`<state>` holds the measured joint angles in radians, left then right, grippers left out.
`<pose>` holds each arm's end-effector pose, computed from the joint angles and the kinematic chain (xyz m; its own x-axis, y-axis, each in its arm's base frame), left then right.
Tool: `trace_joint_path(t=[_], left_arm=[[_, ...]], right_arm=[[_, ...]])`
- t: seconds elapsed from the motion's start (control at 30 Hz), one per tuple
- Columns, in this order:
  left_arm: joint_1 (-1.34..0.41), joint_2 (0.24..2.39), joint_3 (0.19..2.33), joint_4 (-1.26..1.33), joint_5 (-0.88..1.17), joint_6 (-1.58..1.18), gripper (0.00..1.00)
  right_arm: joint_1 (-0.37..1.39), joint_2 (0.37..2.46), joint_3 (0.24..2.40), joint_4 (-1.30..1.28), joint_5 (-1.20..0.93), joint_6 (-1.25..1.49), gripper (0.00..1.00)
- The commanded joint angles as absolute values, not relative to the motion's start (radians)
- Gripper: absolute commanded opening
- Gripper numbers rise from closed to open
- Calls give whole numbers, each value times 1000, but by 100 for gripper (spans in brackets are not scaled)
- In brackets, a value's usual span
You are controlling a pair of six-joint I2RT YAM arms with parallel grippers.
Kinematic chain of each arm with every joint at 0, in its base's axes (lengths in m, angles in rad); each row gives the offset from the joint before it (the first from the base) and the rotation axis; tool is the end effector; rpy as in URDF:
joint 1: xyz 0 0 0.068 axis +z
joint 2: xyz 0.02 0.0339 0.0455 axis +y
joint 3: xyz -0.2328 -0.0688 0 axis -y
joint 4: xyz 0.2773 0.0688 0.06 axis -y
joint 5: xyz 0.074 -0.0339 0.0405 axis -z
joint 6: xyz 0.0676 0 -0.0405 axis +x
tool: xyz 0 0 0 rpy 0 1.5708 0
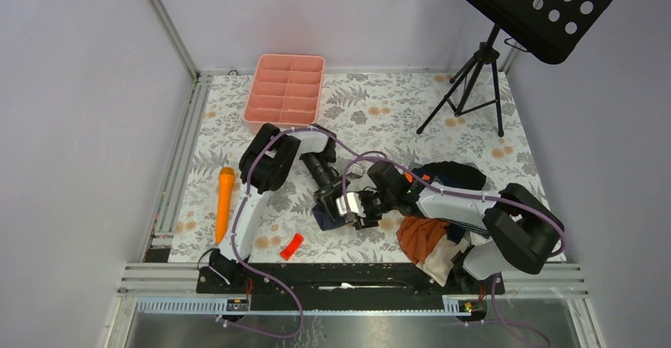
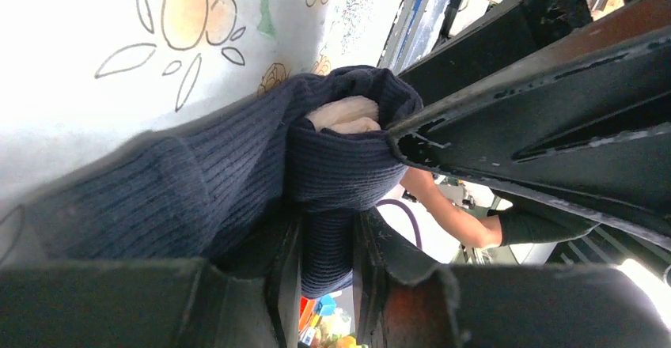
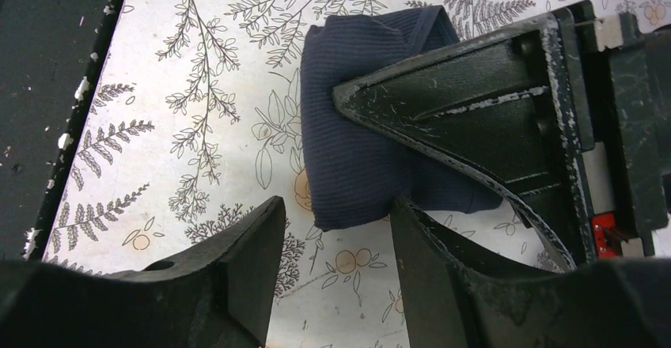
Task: Roll the underwear
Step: Roll the underwear to the center of the board.
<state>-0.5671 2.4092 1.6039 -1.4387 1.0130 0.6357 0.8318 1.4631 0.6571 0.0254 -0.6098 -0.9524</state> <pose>0.2729 -0.2418 0.0250 -0.6267 0.7718 0.1079 0.2613 0.3385 -0.9039 0.1884 0.2642 0.0953 0.4422 -0.5064 -0.7403 -0.8964 -0.2781 -0.3453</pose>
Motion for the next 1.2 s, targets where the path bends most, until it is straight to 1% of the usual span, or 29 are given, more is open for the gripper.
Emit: trace_joint_path(t=[0.0,0.17,0.37,0.53,0.67,0.93,1.07,1.17], left_arm=[[-554,2467,1626,-1212,829,694,6],[-548,2468,1637,-1212,833,686,6],[-536,2471,1640,-1215,842,683,6],[-533,2475,1637,-1224,842,691,6],[-528,2476,1644,-1230,840,693,6],[-521,2478,1656,-1238,840,693,6],[-517,2478,1663,-1238,845,687,6],[-517,2473,1663,-1237,849,684,6]], right_arm=[[853,1487,689,70,-648,-1010,58],[871,1498,686,99,-647,-1025,58],[896,1499,688,123,-632,-1047,65],[899,1466,691,99,-601,-1095,65],[901,1441,685,121,-564,-1084,66],[911,1384,700,54,-580,-1015,65],[911,1437,724,30,-617,-995,64],[911,1491,726,83,-625,-951,62]])
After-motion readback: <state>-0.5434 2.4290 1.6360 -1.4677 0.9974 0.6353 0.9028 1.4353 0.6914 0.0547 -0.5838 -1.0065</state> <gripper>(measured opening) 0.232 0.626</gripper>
